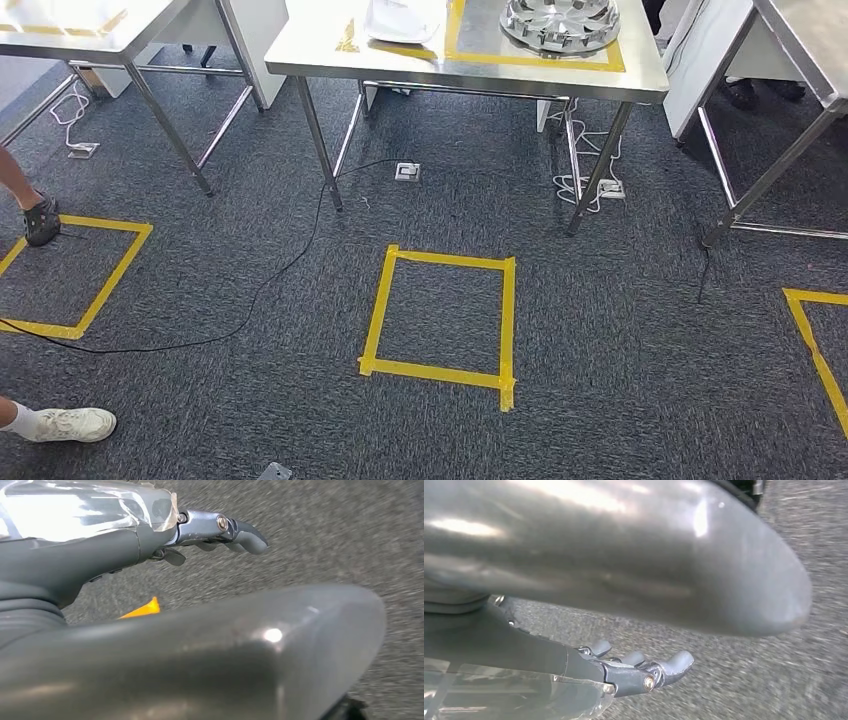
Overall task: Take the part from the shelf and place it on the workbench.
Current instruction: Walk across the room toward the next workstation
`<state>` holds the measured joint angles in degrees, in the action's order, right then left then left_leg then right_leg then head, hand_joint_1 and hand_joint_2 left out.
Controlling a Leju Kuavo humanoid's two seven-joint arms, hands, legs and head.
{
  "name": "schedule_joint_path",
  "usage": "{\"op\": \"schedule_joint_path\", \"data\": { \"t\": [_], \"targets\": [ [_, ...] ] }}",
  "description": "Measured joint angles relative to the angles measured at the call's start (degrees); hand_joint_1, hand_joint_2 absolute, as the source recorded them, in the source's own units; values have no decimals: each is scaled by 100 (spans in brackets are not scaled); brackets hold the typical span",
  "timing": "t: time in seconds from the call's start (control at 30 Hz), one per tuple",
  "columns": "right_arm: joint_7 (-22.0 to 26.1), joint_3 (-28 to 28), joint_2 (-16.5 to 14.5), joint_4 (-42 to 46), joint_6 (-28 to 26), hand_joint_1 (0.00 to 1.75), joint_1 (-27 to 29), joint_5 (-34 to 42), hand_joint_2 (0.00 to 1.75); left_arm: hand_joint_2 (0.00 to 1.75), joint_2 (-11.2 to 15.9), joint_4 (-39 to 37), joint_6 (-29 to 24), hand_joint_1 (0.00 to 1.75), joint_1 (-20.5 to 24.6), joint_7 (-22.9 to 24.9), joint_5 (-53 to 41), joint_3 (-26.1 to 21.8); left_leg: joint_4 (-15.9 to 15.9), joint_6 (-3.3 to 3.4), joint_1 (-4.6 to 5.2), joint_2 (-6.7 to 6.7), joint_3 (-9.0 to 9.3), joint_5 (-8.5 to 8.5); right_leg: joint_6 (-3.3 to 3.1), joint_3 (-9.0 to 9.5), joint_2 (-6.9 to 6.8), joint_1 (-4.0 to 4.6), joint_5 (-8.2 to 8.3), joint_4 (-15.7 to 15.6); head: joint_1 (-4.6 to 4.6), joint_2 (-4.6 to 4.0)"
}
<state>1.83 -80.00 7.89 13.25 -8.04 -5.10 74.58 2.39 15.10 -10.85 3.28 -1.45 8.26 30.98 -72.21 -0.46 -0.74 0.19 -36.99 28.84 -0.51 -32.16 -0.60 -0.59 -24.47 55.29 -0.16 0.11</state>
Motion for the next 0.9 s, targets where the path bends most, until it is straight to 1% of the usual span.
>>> {"op": "schedule_joint_path", "data": {
  "t": [0.03, 0.07, 0.1, 0.13, 0.17, 0.2, 0.23, 0.27, 0.3, 0.33, 0.37, 0.4, 0.43, 0.47, 0.5, 0.53, 0.57, 0.6, 0.63, 0.67, 0.73, 0.77, 0.8, 0.83, 0.87, 0.9],
  "targets": [
    [1, 0, -8, -2, 9, 0, -1, 0, 0, 0, 5, 0, 3, 0, 13, 8, 0, 9, 346, 37, 5, -7, 315, -92, 14, -90, 3, 6, 57, 30, -1, 0],
    [2, 1, -19, -4, 14, 0, -3, 0, 0, 0, 13, 0, 6, 0, 32, 12, 0, 14, 817, 82, 14, -12, 675, -59, 32, -159, 5, 20, 107, 55, -1, 0],
    [5, 2, -28, -6, 17, 0, -4, 0, 0, 0, 22, 0, 8, 0, 54, 14, 0, 17, 1252, 124, 27, -15, 969, 37, 56, -203, 3, 31, 151, 69, 3, 0],
    [9, 3, -38, -8, 21, 0, -9, -1, 0, 0, 30, 0, 15, 0, 73, 15, 4, 19, 1555, 165, 45, -15, 1141, 153, 86, -224, -4, 33, 193, 68, 5, 0],
    [13, 4, -45, -10, 27, 0, -14, -2, 0, 0, 38, 0, 30, 0, 83, 16, 15, 20, 1717, 206, 68, -8, 1204, 220, 120, -237, -11, 33, 239, 55, 7, 0],
    [15, 5, -48, -13, 32, 0, -17, -3, 0, 0, 42, 0, 43, 0, 86, 16, 31, 21, 1770, 253, 84, -1, 1181, 190, 156, -246, -19, 28, 290, 33, 7, 0],
    [16, 6, -51, -16, 37, 0, -17, -3, 0, 0, 44, 0, 56, 0, 84, 17, 50, 23, 1804, 298, 85, 12, 1149, 121, 180, -272, -17, 19, 311, 40, 5, 0],
    [15, 7, -54, -18, 41, 0, -11, -3, 0, 0, 48, 0, 63, 0, 84, 20, 68, 25, 1836, 346, 78, 22, 1110, 39, 182, -331, -7, 15, 254, 120, 10, 0],
    [15, 7, -57, -20, 43, 0, -3, -3, 0, 0, 49, 0, 62, 0, 85, 34, 86, 29, 1866, 378, 63, 32, 1054, -52, 165, -436, 5, 7, 102, 338, 15, 0],
    [14, 8, -62, -21, 45, 0, 1, -1, 0, 0, 50, 0, 62, 0, 87, 55, 98, 36, 1874, 392, 53, 41, 983, -128, 138, -580, 18, -8, -129, 694, 18, 0],
    [14, 9, -66, -21, 48, 0, 4, 2, 0, 0, 54, 0, 61, 0, 87, 81, 109, 43, 1870, 400, 53, 41, 902, -191, 121, -728, 26, -22, -378, 1117, 22, 0],
    [13, 10, -71, -22, 49, 0, 6, 7, 0, 0, 55, 0, 60, 0, 83, 113, 116, 51, 1864, 388, 54, 43, 826, -248, 129, -830, 30, -41, -576, 1501, 21, 0],
    [10, 11, -75, -23, 46, 0, 8, 16, 0, 0, 55, 0, 60, 0, 79, 133, 117, 58, 1855, 370, 51, 44, 757, -297, 163, -838, 32, -61, -685, 1710, 20, 0],
    [5, 14, -80, -24, 40, 0, 11, 26, 0, 0, 56, 0, 60, 0, 75, 149, 118, 65, 1838, 346, 41, 44, 703, -338, 218, -718, 32, -84, -704, 1677, 21, 0],
    [0, 18, -86, -25, 29, 0, 12, 36, 0, 0, 56, 1, 60, 0, 72, 159, 118, 73, 1812, 321, 28, 44, 656, -368, 285, -486, 31, -109, -651, 1417, 21, 0],
    [-5, 24, -93, -26, 19, 0, 10, 45, 0, 0, 58, 2, 60, 0, 71, 162, 118, 86, 1763, 292, 15, 43, 609, -385, 353, -169, 30, -138, -561, 980, 22, 0],
    [-8, 32, -113, -27, 11, 0, 5, 51, 0, 0, 69, 4, 59, 0, 74, 164, 118, 99, 1696, 256, 15, 44, 553, -391, 392, 98, 40, -147, -503, 568, 22, 0],
    [-8, 39, -133, -28, 7, 0, 4, 57, 0, 0, 80, 7, 58, 0, 77, 166, 117, 116, 1633, 222, 20, 44, 497, -393, 390, 268, 54, -152, -466, 274, 16, 0],
    [-11, 44, -153, -30, 7, 0, 8, 62, 0, 0, 89, 9, 59, 0, 79, 167, 117, 133, 1582, 185, 25, 44, 451, -399, 367, 343, 68, -144, -459, 117, 11, 0],
    [-14, 48, -171, -32, 7, 0, 17, 66, 0, 0, 97, 10, 58, 0, 79, 168, 116, 145, 1558, 148, 25, 43, 421, -412, 317, 322, 80, -121, -472, 111, 4, 0],
    [-20, 50, -188, -35, 7, 0, 32, 70, 0, 0, 99, 11, 58, 0, 75, 169, 116, 159, 1538, 87, -12, 38, 397, -425, 225, 296, 82, -115, -428, 122, 0, 0],
    [-21, 51, -195, -36, 7, 0, 32, 70, 0, 0, 102, 11, 57, 0, 74, 169, 116, 160, 1465, 59, -29, 35, 362, -359, 176, 290, 81, -117, -400, 120, -2, 0],
    [-21, 51, -201, -36, 7, 0, 28, 70, 0, 0, 106, 11, 57, 0, 74, 169, 115, 161, 1282, 35, -42, 32, 285, -216, 130, 279, 80, -122, -371, 116, -2, 0],
    [-21, 52, -203, -38, 7, 0, 26, 69, 0, 0, 111, 11, 57, 0, 74, 169, 114, 167, 977, 14, -49, 26, 160, -10, 92, 262, 79, -116, -345, 116, -4, 0],
    [-21, 54, -206, -40, 7, 0, 29, 68, 0, 0, 117, 11, 57, 0, 74, 169, 112, 177, 589, -1, -50, 21, 5, 215, 63, 233, 78, -99, -325, 118, -6, 0],
    [-22, 54, -211, -43, 7, 0, 35, 66, 0, 0, 123, 11, 56, 0, 74, 167, 110, 190, 197, -10, -50, 15, -149, 398, 42, 205, 76, -78, -307, 120, -6, 0]
  ]
}}
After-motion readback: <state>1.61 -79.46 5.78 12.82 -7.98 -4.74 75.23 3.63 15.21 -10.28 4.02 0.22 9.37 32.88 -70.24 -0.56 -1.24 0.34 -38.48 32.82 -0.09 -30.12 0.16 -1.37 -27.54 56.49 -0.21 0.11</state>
